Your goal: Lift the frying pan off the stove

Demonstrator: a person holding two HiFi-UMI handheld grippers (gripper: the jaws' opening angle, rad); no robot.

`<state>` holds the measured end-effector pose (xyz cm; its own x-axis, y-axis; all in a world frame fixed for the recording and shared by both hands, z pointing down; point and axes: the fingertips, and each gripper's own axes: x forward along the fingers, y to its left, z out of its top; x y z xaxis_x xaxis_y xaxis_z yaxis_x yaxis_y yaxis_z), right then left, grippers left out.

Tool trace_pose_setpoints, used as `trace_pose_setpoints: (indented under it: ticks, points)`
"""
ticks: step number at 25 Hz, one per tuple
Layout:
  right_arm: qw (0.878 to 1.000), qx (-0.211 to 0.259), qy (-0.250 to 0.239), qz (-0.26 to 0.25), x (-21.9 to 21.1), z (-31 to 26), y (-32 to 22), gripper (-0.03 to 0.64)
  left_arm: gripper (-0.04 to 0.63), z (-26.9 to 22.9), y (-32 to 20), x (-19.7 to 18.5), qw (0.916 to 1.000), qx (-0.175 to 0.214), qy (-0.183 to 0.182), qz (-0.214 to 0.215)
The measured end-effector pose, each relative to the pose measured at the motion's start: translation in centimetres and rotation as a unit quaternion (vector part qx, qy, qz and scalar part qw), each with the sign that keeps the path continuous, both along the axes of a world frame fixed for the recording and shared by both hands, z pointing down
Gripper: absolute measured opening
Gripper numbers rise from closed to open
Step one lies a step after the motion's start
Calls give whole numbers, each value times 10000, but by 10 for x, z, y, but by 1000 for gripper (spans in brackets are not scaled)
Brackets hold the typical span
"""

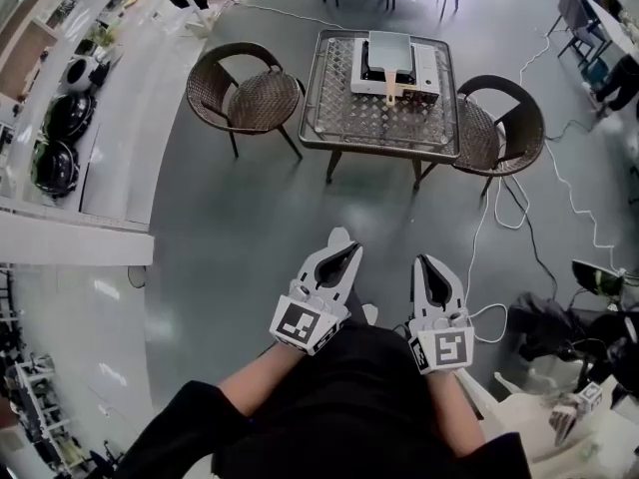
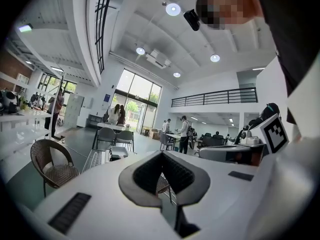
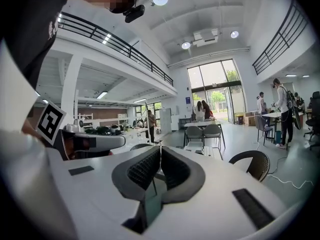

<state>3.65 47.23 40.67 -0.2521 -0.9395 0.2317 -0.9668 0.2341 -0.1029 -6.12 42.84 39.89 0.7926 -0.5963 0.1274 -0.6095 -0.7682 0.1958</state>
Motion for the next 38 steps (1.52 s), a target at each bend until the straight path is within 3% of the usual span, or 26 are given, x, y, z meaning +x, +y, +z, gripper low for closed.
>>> trace_pose_setpoints:
  ticks: [6, 11, 15, 17, 21, 29, 35, 38]
  points:
    - [9994, -312, 133, -6, -1, 14, -88, 31, 6, 11, -97, -12, 9996, -157, 208, -101]
    - [9987, -495, 95, -41, -4, 8, -165, 31, 6, -6, -167, -17, 9998, 160, 123, 64]
    - [9987, -501, 122, 14, -6, 1, -215, 31, 6, -6, -214, -28, 9998, -48, 167, 136]
    - [9984, -530, 172, 80, -8, 0, -234, 31, 6, -8, -235, -31, 9998, 65, 148, 142]
    - [9978, -614, 167, 203, -13, 6, -260, 31, 6, -9, -264, -34, 9992, 148, -16, 358]
    - [9968, -793, 43, 81, -35, 23, -294, 31, 6, -3, -295, -50, 9993, 309, -130, 162]
    - [9972, -702, -96, 220, -18, 33, -314, 32, 6, 8, -306, -40, 9995, 90, -232, 197]
    - [9983, -544, -152, 171, -4, 35, -335, 32, 6, 7, -326, -37, 9999, -142, -4, -4]
